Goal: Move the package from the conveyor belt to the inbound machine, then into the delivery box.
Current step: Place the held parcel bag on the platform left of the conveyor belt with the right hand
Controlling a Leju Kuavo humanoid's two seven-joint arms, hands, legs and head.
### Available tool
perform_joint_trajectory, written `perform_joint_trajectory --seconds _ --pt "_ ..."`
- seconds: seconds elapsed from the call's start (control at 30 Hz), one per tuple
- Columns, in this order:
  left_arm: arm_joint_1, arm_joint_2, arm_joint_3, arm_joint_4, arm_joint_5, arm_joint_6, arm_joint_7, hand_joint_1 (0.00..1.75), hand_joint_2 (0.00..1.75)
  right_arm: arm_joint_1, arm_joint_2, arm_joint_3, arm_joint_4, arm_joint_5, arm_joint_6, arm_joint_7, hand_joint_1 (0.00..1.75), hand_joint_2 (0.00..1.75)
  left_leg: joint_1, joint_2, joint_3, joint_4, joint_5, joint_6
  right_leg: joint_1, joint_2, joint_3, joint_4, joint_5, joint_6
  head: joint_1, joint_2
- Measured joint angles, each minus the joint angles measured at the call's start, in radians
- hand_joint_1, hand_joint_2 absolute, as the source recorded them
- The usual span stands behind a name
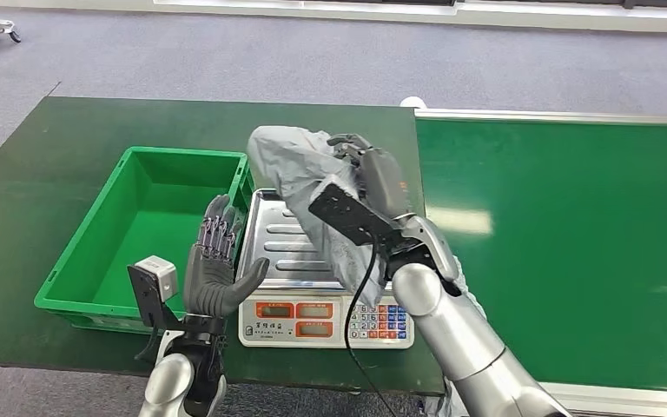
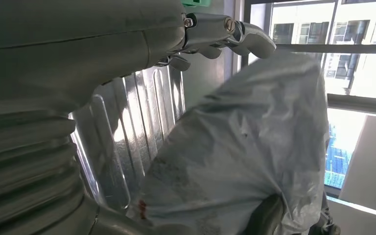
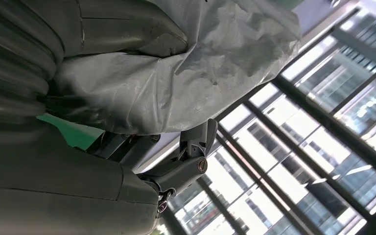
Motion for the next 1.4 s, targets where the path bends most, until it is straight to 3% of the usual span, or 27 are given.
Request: perform_joint_trajectory --seconds 0.03,0.17,0.77,1.0,1.17,1.3,1.4 --pt "-0.001 0.0 0.002 0.001 0.0 0.0 0.0 0.0 1.75 -0.005 0.009 0.016 0.008 -0.005 0.001 0.001 1.75 1.75 0.0 0.0 0.0 0.0 0.0 0.0 0.0 0.0 0.0 0.0 0.0 0.0 0.0 0.0" --pt "-0.009 0.0 0.005 0.011 0.001 -0.004 -0.003 0.0 1.75 -0.021 0.029 0.053 0.039 -0.022 0.002 0.008 0.0 1.75 0.0 -0.001 -0.001 0.0 0.0 0.0 -0.001 -0.001 0.0 0.0 0.0 0.0 0.0 0.0" --pt "-0.02 0.002 0.024 0.04 -0.007 -0.004 -0.006 0.0 1.75 -0.02 0.029 0.048 0.099 -0.083 -0.016 -0.013 0.0 1.75 0.0 -0.001 0.0 0.001 0.0 0.0 0.0 0.0 -0.001 0.0 0.0 0.0 0.0 0.0" --pt "-0.029 0.007 0.026 0.048 -0.141 0.092 -0.04 0.0 1.75 0.045 -0.013 -0.077 0.069 -0.396 0.065 -0.129 0.0 1.75 0.0 -0.001 0.0 0.002 0.001 0.0 -0.001 -0.001 0.0 0.0 0.0 0.0 0.0 0.0" --pt "-0.038 0.011 0.026 0.052 -0.161 0.112 -0.05 0.0 1.75 0.062 -0.029 -0.114 0.064 -0.467 0.088 -0.15 0.0 1.75 0.0 -0.001 0.0 0.002 0.0 0.0 -0.001 -0.001 0.0 0.0 0.001 0.0 0.0 0.0" --pt "-0.122 0.022 0.022 0.13 -0.173 0.146 -0.107 0.0 1.75 0.199 -0.068 -0.293 0.062 -0.73 0.111 -0.245 0.0 1.75 -0.001 -0.001 0.0 0.002 0.0 0.001 0.0 -0.001 0.0 -0.001 0.001 0.001 0.0 0.0" --pt "-0.172 0.032 0.001 0.177 -0.278 0.184 -0.114 0.0 1.75 0.252 -0.077 -0.317 0.047 -0.744 0.11 -0.257 0.0 1.75 -0.001 -0.001 0.0 0.002 0.0 0.0 0.0 -0.001 -0.001 -0.001 0.001 0.0 0.0 0.0"
